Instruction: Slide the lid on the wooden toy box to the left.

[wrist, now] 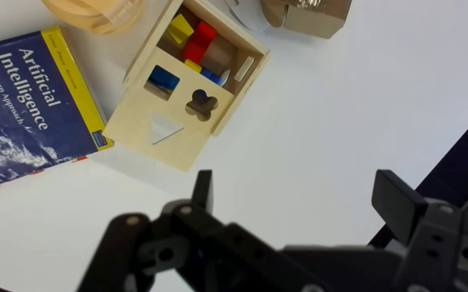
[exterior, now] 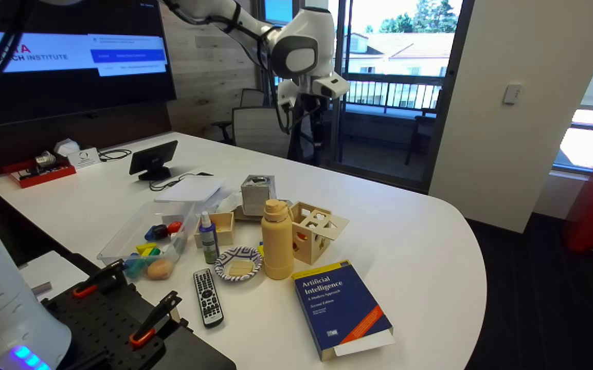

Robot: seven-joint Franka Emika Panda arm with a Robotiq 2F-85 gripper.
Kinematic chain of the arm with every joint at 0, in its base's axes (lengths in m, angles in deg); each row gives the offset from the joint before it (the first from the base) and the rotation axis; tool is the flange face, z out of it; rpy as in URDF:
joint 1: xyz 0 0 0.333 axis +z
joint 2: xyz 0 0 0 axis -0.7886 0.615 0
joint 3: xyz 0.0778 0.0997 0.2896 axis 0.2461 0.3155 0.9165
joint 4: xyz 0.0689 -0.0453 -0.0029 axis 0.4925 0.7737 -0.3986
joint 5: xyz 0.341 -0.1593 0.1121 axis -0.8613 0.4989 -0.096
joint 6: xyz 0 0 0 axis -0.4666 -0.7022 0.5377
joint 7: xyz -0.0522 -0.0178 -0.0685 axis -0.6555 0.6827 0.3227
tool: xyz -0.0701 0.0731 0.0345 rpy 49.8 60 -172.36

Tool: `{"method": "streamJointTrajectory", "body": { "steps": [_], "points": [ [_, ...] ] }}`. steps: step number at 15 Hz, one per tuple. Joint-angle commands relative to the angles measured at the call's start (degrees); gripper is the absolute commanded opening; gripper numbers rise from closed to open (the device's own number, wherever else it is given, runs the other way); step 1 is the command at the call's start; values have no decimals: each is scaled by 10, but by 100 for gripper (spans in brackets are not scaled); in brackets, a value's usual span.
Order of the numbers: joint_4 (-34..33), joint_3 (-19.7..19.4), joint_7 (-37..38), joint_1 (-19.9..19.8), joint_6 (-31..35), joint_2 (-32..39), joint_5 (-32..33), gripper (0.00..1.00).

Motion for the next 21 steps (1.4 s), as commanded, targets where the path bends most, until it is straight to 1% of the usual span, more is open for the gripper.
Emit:
{"method": "streamJointTrajectory", "body": {
  "steps": [1, 5, 10, 18, 21],
  "points": [
    [-56, -12, 46, -18, 18, 66, -19, 100],
    [-77, -23, 87, -35, 30, 119, -17, 100],
    [-78, -35, 126, -42, 40, 167, -7, 100],
    [-67, -60, 168, -36, 82, 213, 8, 100],
    [-59, -61, 185, -39, 90, 225, 3, 100]
  ]
}}
